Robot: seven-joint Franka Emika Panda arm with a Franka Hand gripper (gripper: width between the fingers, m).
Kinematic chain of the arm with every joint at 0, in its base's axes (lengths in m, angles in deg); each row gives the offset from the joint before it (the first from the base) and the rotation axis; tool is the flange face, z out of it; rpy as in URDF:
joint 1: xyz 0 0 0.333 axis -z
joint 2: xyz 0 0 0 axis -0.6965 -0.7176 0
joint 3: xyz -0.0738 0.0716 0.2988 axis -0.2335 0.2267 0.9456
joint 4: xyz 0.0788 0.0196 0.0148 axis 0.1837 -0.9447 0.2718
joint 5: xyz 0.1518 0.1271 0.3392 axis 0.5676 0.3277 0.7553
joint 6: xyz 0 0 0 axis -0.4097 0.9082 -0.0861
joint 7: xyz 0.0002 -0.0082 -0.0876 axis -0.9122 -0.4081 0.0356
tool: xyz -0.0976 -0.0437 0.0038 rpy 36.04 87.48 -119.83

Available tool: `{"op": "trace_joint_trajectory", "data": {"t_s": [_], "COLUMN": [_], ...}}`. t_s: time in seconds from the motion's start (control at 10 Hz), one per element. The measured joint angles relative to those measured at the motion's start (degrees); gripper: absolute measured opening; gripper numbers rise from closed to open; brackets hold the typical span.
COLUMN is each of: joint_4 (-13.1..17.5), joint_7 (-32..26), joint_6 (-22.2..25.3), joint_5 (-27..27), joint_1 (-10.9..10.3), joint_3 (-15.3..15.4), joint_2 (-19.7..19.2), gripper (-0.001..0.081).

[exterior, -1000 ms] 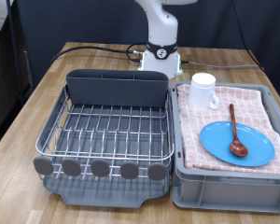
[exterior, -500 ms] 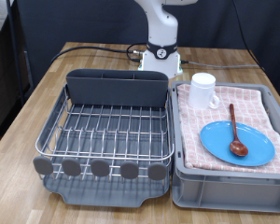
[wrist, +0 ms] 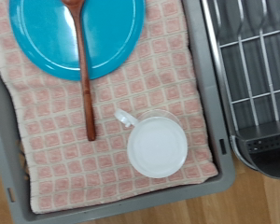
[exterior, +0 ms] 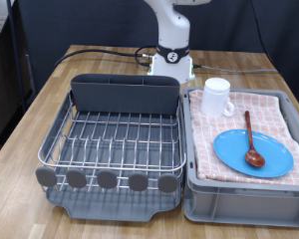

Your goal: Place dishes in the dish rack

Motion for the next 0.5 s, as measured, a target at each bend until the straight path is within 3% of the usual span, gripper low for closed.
{"op": "trace_joint_trajectory", "data": {"t_s": [0.5], "joint_4": [6.19], "joint_7": [5.76], "joint_6": [-3.58], "joint_5": [-4.30], "joint_1": [0.07], "joint_3": [4.94], "joint_2": [-10.58], "gripper": [0.0802]}}
